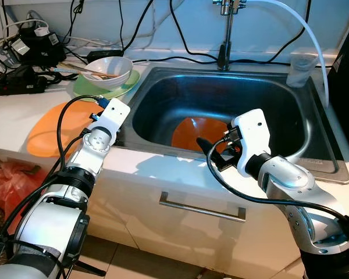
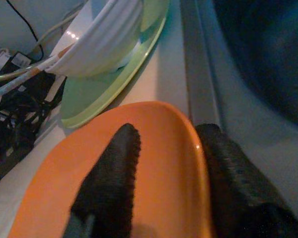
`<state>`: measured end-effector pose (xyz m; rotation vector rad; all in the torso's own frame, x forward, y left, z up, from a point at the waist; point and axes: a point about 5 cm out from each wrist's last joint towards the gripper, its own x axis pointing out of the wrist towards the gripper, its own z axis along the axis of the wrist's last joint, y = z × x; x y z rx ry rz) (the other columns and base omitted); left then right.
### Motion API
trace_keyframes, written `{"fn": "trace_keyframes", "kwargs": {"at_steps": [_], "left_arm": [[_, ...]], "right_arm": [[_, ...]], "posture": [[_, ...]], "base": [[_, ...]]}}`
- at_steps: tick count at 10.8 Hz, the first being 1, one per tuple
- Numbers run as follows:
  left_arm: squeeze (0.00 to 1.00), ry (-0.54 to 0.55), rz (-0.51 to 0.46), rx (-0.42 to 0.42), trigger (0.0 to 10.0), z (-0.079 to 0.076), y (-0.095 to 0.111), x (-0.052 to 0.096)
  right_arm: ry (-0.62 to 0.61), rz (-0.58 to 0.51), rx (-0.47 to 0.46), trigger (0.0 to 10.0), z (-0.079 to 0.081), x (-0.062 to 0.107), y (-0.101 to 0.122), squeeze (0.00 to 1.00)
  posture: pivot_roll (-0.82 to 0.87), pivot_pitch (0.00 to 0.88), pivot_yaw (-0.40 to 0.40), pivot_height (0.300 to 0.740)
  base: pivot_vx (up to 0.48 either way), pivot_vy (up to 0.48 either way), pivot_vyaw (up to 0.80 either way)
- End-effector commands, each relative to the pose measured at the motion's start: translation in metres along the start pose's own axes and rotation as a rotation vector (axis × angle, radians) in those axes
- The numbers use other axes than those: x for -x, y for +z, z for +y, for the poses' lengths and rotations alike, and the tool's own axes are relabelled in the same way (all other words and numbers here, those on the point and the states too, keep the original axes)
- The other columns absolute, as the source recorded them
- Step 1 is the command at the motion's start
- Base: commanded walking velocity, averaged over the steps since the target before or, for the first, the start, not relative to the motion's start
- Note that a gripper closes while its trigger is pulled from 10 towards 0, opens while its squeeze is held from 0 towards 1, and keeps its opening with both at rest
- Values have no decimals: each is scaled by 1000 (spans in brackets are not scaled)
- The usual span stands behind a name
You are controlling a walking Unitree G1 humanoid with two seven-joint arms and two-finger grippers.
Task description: Kitchen organization
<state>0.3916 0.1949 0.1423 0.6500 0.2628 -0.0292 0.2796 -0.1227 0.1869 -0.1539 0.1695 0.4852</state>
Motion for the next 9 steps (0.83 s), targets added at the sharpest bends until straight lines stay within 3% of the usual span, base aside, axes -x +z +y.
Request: {"fn": "trace_keyframes", "kwargs": {"at_steps": [1, 9], "left_arm": [[0, -47, 88, 3, 0, -10, -23, 3], [0, -64, 75, 23, 0, -15, -21, 3]], "right_arm": [[5, -5, 3, 10000, 1, 1, 0, 0], [3, -1, 7, 10000, 0, 0, -1, 0]], "posture": [[-121, 0, 97, 740], [-122, 0, 95, 740]], "base": [[0, 0, 0], [0, 0, 0]]}}
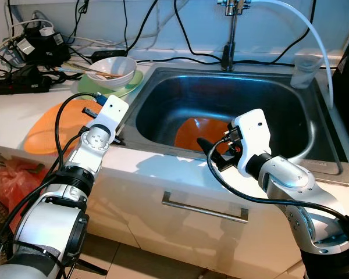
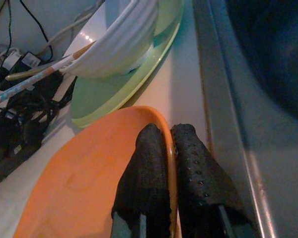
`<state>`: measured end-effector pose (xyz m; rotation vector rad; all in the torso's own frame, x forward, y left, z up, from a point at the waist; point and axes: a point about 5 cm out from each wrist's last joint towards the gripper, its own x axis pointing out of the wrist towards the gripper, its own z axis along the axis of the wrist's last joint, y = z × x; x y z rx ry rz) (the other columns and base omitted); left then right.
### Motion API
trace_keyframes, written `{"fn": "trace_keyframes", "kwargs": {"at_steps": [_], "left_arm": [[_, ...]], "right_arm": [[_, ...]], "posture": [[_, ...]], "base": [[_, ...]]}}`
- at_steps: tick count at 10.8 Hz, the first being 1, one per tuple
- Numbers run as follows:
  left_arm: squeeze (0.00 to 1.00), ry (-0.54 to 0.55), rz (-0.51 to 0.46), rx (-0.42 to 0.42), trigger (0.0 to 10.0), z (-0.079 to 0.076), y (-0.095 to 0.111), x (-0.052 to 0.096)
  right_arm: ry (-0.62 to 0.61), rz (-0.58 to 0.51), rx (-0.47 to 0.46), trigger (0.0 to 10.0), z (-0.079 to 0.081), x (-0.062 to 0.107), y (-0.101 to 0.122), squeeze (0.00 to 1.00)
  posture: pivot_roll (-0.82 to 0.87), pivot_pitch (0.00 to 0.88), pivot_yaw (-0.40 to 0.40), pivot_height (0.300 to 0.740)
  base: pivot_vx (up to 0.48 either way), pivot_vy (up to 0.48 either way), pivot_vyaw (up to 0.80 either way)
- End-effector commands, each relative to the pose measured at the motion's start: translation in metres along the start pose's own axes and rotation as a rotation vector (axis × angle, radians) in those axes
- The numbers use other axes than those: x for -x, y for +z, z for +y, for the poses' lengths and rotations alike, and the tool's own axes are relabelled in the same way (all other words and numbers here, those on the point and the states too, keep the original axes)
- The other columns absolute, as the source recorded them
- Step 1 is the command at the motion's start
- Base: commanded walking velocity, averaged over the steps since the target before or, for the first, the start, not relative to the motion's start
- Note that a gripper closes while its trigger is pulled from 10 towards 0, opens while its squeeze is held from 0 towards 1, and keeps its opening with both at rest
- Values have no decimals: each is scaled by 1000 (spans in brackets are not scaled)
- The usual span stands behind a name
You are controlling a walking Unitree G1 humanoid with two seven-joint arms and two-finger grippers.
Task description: Kitchen organization
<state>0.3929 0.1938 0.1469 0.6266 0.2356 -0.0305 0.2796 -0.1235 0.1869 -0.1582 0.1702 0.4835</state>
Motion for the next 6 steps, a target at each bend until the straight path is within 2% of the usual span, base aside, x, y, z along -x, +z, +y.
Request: {"fn": "trace_keyframes", "kwargs": {"at_steps": [1, 3, 5, 6], "left_arm": [[0, -67, 100, 3, 0, -16, -25, 4], [0, -66, 94, 5, 0, -17, -24, 4], [0, -52, 42, 15, 0, -17, -13, 2], [0, -46, -17, 14, 0, -20, -2, 2]], "right_arm": [[4, -2, 4, 10000, 0, 0, -1, 0], [2, -1, 5, 10000, -1, 0, -1, 0], [1, -2, 6, 10000, -1, 0, -1, 0], [2, -2, 5, 10000, 0, 0, -2, 0]], "posture": [[-122, 0, 95, 740], [-122, 0, 95, 740], [-122, 0, 95, 740], [-123, 0, 100, 740]], "base": [[0, 0, 0], [0, 0, 0], [0, 0, 0], [0, 0, 0]]}}
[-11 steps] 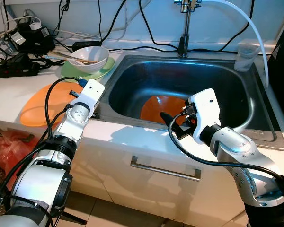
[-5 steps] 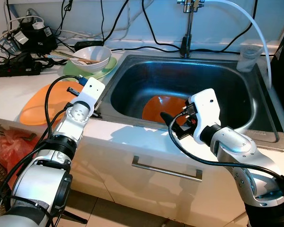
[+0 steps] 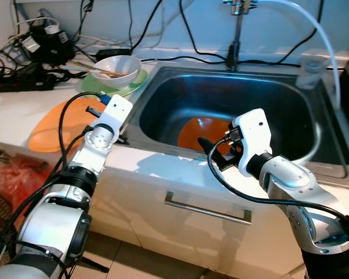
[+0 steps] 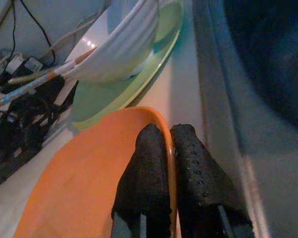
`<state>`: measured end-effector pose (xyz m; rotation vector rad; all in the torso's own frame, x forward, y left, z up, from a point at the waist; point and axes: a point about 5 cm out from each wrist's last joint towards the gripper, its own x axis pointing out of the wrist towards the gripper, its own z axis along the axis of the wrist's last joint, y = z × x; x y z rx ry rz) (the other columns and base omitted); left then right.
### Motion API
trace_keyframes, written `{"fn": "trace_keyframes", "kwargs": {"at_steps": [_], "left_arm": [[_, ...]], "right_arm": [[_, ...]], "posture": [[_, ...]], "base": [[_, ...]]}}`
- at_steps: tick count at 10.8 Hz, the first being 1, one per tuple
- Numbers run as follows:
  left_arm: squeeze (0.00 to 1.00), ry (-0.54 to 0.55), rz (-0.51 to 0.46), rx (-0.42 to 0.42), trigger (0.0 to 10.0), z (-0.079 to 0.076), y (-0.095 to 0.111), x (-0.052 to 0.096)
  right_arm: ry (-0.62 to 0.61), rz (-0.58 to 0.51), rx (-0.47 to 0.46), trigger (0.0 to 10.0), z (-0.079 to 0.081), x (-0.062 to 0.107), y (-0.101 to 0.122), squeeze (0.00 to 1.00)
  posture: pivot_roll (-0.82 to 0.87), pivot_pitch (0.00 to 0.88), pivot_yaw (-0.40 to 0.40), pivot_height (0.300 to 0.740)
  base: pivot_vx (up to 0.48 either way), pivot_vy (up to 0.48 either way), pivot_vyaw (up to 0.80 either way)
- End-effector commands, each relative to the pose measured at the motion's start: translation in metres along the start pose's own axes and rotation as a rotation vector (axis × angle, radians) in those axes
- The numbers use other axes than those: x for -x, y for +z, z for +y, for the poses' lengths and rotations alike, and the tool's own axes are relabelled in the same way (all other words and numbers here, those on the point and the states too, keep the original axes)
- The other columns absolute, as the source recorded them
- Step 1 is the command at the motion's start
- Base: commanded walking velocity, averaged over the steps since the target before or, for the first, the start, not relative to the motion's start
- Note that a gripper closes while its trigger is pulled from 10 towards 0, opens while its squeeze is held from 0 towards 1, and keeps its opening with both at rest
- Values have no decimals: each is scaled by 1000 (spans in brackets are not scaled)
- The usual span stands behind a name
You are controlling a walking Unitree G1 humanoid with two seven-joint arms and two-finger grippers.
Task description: Kitchen organization
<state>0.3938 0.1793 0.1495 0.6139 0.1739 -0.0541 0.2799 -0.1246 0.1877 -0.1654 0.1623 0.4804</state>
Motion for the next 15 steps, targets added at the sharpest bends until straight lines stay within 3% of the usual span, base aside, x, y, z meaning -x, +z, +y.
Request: {"fn": "trace_keyframes", "kwargs": {"at_steps": [1, 6, 12, 15], "left_arm": [[0, -45, 13, 1, 0, -15, -7, 2], [0, -167, -199, 22, 0, -66, 34, 14], [0, -286, -419, 44, 0, -96, 79, 34], [0, -294, -464, 60, 0, -98, 85, 36]], "right_arm": [[6, 4, -3, 10000, 1, -1, -2, 0], [6, -1, -2, 10000, 0, -3, -1, 0], [5, -2, 3, 10000, -2, -3, -1, 0], [143, -24, -30, 10000, 13, 3, 2, 0]], "posture": [[-123, 0, 100, 740], [-123, 0, 97, 740], [-128, 0, 95, 740], [-136, 0, 97, 740]], "base": [[0, 0, 0], [0, 0, 0], [0, 0, 0], [0, 0, 0]]}}
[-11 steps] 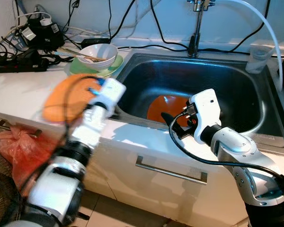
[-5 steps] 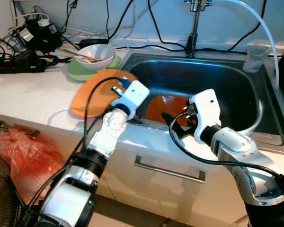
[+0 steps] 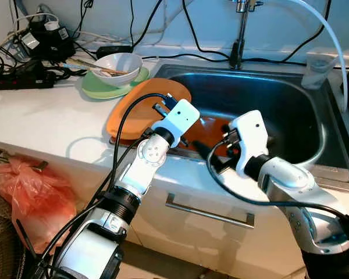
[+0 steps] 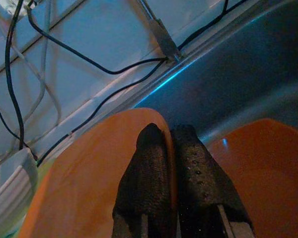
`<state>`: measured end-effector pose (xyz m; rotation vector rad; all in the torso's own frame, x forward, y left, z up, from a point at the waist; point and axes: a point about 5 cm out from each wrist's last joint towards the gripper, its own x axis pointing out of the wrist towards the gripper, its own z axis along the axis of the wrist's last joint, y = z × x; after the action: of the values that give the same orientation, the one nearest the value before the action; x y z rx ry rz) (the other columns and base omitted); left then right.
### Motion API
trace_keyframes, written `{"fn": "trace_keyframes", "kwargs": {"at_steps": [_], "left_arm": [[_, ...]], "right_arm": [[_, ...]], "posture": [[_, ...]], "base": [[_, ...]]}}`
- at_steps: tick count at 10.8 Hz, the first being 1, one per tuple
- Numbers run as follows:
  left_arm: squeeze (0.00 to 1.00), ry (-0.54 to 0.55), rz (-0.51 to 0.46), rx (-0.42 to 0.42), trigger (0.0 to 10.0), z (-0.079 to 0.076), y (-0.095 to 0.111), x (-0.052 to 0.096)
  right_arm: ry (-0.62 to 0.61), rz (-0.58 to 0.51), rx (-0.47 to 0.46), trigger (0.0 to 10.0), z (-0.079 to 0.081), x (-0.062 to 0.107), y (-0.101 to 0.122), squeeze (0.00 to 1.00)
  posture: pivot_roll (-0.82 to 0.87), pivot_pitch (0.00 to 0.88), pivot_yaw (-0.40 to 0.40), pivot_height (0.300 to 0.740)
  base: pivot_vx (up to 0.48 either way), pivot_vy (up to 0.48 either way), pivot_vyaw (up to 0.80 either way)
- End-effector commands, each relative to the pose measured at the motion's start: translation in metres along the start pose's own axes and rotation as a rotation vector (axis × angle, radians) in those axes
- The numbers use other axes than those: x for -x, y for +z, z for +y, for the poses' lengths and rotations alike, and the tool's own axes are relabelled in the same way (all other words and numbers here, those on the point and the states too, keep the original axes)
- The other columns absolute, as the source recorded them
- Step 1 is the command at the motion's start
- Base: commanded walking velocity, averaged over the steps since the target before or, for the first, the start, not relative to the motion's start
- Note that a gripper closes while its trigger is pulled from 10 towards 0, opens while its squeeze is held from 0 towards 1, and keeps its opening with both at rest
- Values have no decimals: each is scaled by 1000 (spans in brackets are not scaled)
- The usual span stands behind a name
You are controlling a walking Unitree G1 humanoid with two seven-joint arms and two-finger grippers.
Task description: Kitchen organization
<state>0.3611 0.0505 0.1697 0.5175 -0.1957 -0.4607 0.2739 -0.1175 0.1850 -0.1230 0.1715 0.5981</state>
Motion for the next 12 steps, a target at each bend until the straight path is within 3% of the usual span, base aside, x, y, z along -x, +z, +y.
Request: {"fn": "trace_keyframes", "kwargs": {"at_steps": [1, 8, 12], "left_arm": [[0, -9, -6, 24, 0, -1, 0, -1], [0, -82, -99, 4, 0, -27, 18, -18], [0, -70, -78, -13, 0, -25, 12, -22]], "right_arm": [[50, -6, 6, 10000, 8, 2, 2, 0], [77, 22, 7, 10000, 16, 12, -2, 0], [75, 31, 12, 10000, 17, 15, -3, 0]], "posture": [[-139, 0, 95, 740], [-184, 0, 114, 740], [-192, 0, 115, 740]], "base": [[0, 0, 0], [0, 0, 0], [0, 0, 0]]}}
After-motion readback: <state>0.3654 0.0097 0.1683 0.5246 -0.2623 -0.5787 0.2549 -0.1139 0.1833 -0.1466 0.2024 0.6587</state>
